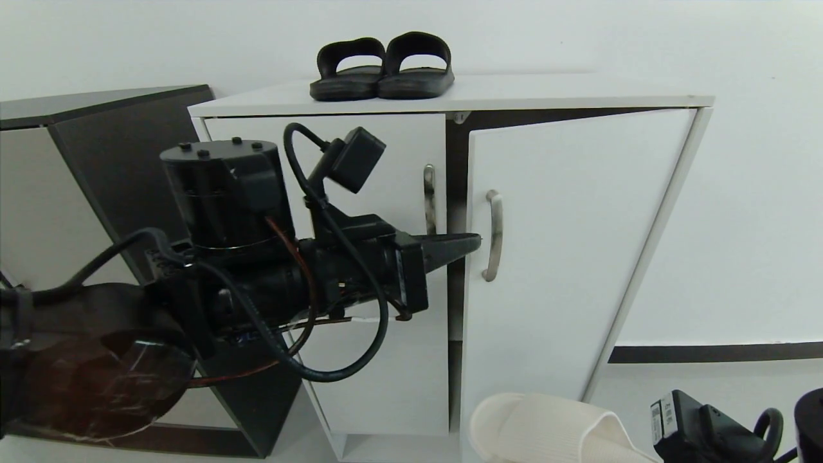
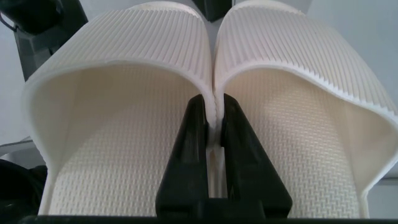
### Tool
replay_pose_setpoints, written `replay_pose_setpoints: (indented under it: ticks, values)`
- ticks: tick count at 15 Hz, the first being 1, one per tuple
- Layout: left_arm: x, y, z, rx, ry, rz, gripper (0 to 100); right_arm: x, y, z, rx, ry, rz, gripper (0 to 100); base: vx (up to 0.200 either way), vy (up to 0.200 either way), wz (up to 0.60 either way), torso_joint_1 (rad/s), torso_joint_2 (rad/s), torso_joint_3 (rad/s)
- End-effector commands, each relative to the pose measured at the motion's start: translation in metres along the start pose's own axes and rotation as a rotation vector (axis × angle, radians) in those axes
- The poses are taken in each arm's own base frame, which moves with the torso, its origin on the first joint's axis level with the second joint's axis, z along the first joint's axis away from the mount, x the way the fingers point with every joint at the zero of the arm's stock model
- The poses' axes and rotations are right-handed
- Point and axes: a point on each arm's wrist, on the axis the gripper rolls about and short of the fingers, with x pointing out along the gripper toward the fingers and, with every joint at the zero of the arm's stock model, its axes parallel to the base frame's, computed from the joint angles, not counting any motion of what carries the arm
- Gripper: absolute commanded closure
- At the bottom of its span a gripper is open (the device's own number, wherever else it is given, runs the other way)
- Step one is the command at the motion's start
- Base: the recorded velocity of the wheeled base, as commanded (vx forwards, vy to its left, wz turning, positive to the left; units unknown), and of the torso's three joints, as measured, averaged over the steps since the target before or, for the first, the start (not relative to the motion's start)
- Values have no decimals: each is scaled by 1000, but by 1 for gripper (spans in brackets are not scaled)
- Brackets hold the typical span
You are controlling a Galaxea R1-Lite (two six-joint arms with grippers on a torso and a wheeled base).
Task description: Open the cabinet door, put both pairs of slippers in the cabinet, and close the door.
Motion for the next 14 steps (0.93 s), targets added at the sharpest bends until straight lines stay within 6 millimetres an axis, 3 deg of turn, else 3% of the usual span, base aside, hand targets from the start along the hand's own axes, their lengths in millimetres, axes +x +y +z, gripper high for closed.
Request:
replay_pose_setpoints:
  ticks: [1, 5, 8, 11, 14]
  values:
    - [-20, -9, 10, 16, -37, 1, 100, 0, 0, -3, -3, 14, 1, 100, 0, 0, 0, 0, 0, 0]
    - [-20, 6, 14, 15, -48, 44, 100, -1, 1, -6, -47, 22, 8, 100, 0, 0, 0, 0, 0, 0]
    - [-8, 32, 19, 13, -58, 103, 100, -1, 1, -7, -49, 25, 10, 100, 0, 0, 0, 0, 0, 0]
    - [20, 53, 18, 13, -58, 115, 100, 0, 1, -7, -48, 30, 10, 100, 0, 0, 0, 0, 0, 0]
    - [36, 56, 18, 19, -62, 94, 100, 0, 3, -10, -50, 50, 20, 100, 0, 0, 0, 0, 0, 0]
